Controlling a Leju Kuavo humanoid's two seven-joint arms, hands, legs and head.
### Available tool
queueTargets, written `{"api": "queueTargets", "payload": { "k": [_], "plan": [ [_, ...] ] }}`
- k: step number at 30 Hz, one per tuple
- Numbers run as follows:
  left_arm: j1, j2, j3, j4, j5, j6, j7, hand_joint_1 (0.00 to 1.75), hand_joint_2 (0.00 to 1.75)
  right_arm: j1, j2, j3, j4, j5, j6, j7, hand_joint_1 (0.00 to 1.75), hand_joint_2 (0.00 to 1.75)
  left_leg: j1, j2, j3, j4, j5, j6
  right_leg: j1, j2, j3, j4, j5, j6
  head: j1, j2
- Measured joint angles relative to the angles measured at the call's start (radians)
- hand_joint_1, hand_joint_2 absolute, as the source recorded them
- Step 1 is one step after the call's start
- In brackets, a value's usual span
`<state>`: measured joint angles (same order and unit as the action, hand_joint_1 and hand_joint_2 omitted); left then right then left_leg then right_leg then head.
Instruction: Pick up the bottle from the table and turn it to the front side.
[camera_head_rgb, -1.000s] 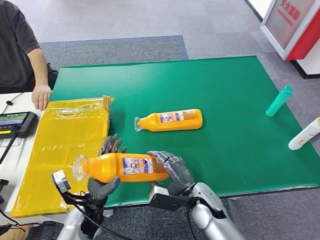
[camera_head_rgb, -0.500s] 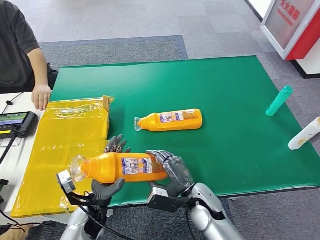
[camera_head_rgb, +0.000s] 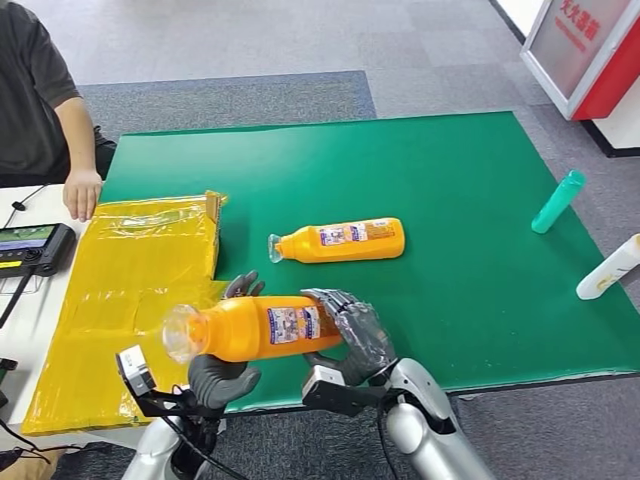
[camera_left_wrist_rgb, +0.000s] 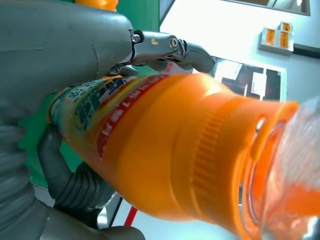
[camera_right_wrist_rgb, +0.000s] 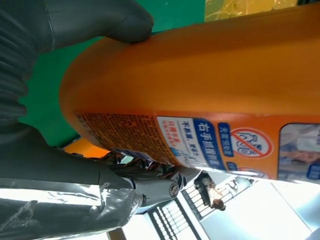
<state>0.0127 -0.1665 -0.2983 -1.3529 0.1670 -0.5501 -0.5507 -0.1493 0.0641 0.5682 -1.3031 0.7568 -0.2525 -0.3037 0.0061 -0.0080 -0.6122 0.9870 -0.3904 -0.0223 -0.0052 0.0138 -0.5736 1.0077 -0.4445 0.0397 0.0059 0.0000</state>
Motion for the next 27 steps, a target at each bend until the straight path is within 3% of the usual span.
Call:
{"api": "queueTargets", "payload": {
  "k": [3,4,6,16,17,20,21,27],
  "plan": [
    [0.006,0.005,-0.009,-0.017,-0.009,0.001,-0.004,1.43,1.75,-0.001,0.0,-0.008,0.0,0.002,-0.001,0.0,1.75,1.75,0.0,0.0,0.0,0.0,0.0,0.0,0.0,0.0,0.0,0.0,0.0,0.0,0.0,0.0],
    [0.007,0.007,-0.011,-0.022,-0.013,0.003,-0.004,1.63,1.75,-0.001,0.0,-0.009,0.0,0.003,-0.002,0.0,1.75,1.75,0.0,0.0,0.0,0.0,0.0,0.0,0.0,0.0,0.0,0.0,0.0,0.0,0.0,0.0],
    [0.01,0.008,-0.012,-0.03,-0.02,0.009,-0.007,1.75,1.75,-0.001,0.0,-0.012,0.0,0.005,-0.003,0.001,1.75,1.75,0.0,0.0,0.0,0.0,0.0,0.0,0.0,0.0,0.0,0.0,0.0,0.0,0.0,0.0],
    [0.018,0.008,-0.013,-0.049,-0.032,0.02,-0.015,1.75,1.75,-0.001,0.0,-0.018,0.0,0.016,-0.006,0.003,1.69,1.75,0.0,0.0,0.0,0.0,0.0,0.0,0.0,0.0,0.0,0.0,0.0,0.0,0.0,0.0],
    [0.018,0.008,-0.013,-0.05,-0.033,0.021,-0.015,1.75,1.75,-0.001,0.0,-0.018,0.0,0.016,-0.006,0.003,1.37,1.75,0.0,0.0,0.0,0.0,0.0,0.0,0.0,0.0,0.0,0.0,0.0,0.0,0.0,0.0],
    [0.019,0.009,-0.014,-0.051,-0.044,0.029,-0.017,1.75,1.75,-0.001,0.0,-0.022,0.0,0.019,-0.006,0.004,0.12,1.75,0.0,0.0,0.0,0.0,0.0,0.0,0.0,0.0,0.0,0.0,0.0,0.0,0.0,0.0],
    [0.02,0.01,-0.014,-0.052,-0.053,0.036,-0.018,1.75,1.75,-0.001,0.0,-0.024,0.0,0.021,-0.007,0.005,0.0,1.75,0.0,0.0,0.0,0.0,0.0,0.0,0.0,0.0,0.0,0.0,0.0,0.0,0.0,0.0],
    [0.031,0.016,-0.016,-0.071,-0.154,0.137,-0.021,1.75,1.75,0.0,0.0,-0.043,0.0,0.03,-0.026,0.017,0.0,1.75,0.0,0.0,0.0,0.0,0.0,0.0,0.0,0.0,0.0,0.0,0.0,0.0,0.0,0.0]
  ]
}}
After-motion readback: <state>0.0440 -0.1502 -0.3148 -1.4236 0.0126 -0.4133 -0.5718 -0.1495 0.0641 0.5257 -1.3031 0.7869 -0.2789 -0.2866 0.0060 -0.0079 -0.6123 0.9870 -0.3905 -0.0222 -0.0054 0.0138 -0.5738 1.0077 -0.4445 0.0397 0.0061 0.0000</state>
